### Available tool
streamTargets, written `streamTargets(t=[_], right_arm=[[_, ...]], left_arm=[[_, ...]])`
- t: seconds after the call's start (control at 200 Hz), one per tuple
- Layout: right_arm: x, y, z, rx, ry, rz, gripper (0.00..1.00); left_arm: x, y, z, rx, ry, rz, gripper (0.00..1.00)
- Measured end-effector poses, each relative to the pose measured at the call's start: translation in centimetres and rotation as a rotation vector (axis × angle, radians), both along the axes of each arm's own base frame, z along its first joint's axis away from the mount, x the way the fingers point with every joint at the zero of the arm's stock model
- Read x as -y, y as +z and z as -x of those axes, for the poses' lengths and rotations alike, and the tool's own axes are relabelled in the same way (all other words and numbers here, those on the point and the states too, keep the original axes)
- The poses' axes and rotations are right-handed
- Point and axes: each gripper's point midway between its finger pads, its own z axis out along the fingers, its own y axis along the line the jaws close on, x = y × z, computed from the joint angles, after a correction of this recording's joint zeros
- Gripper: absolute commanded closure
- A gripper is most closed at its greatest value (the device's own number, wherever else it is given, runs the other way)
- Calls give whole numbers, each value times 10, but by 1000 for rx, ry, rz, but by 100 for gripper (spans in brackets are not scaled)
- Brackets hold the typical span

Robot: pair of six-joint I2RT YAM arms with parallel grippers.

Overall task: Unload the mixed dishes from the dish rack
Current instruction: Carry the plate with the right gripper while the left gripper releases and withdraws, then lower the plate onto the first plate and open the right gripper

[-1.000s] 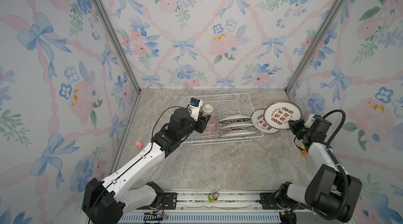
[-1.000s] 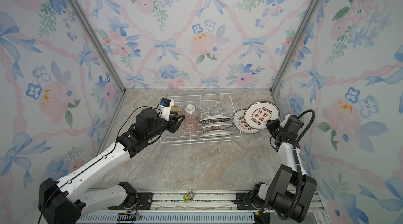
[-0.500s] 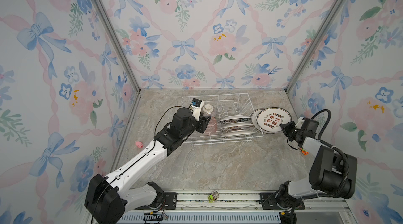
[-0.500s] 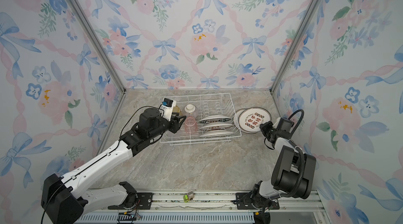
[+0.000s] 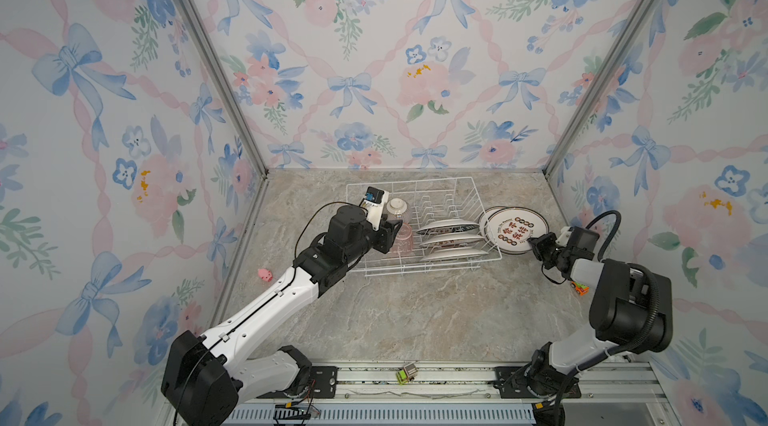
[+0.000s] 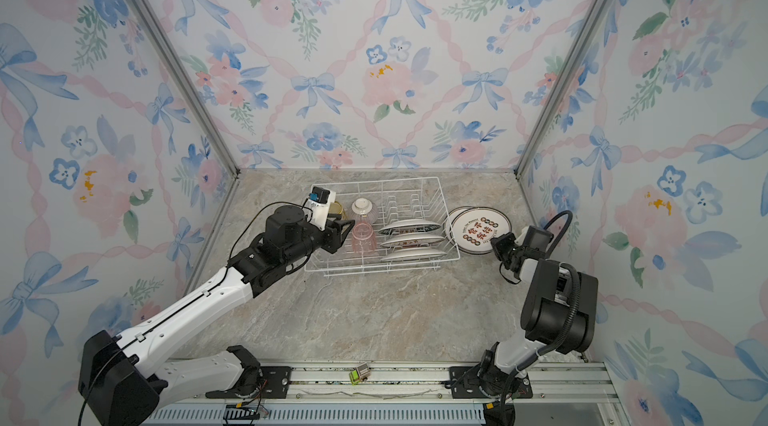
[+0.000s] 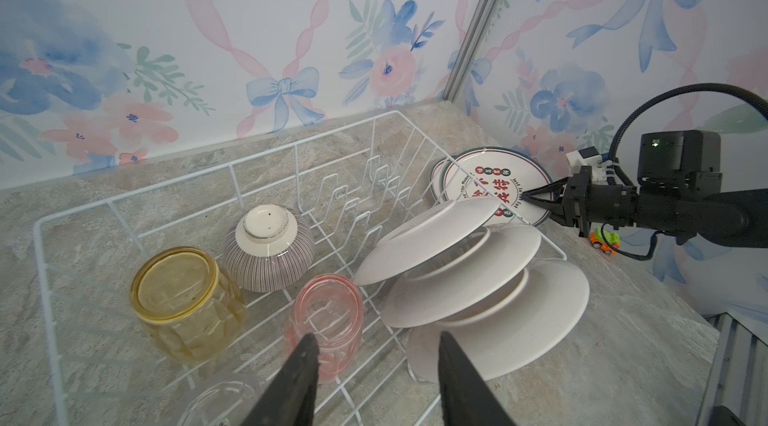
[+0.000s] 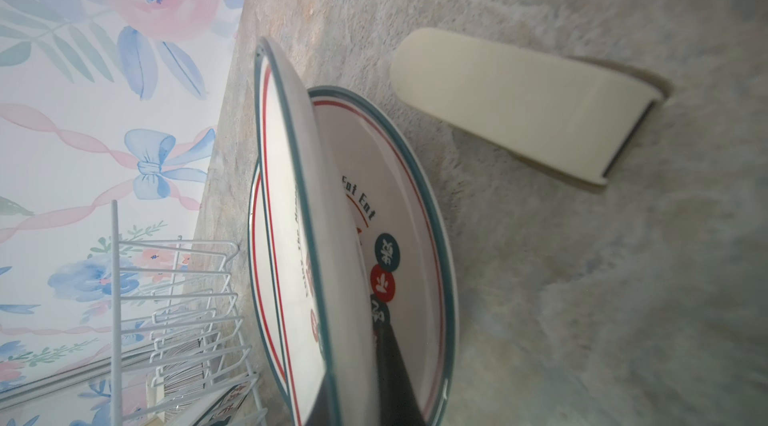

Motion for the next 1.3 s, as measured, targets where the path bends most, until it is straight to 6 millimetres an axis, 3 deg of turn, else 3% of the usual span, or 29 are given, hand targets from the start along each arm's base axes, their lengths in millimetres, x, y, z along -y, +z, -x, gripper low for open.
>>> streamTargets(t=[0.33, 0.705, 1.07, 1.3], right_arm=[[-12, -7, -8, 21, 34, -54, 87], [-16, -11, -3, -2, 59, -47, 56], [-21, 13, 18, -70, 125, 111, 48], [-23, 11, 23, -151, 179, 211, 44]], left_arm=[[0, 0, 0, -3, -2, 4, 53], [0, 1, 1, -1, -1, 8, 53], [-2, 8, 4, 14, -1, 20, 53], [-4, -2, 6, -1, 0, 9, 53]])
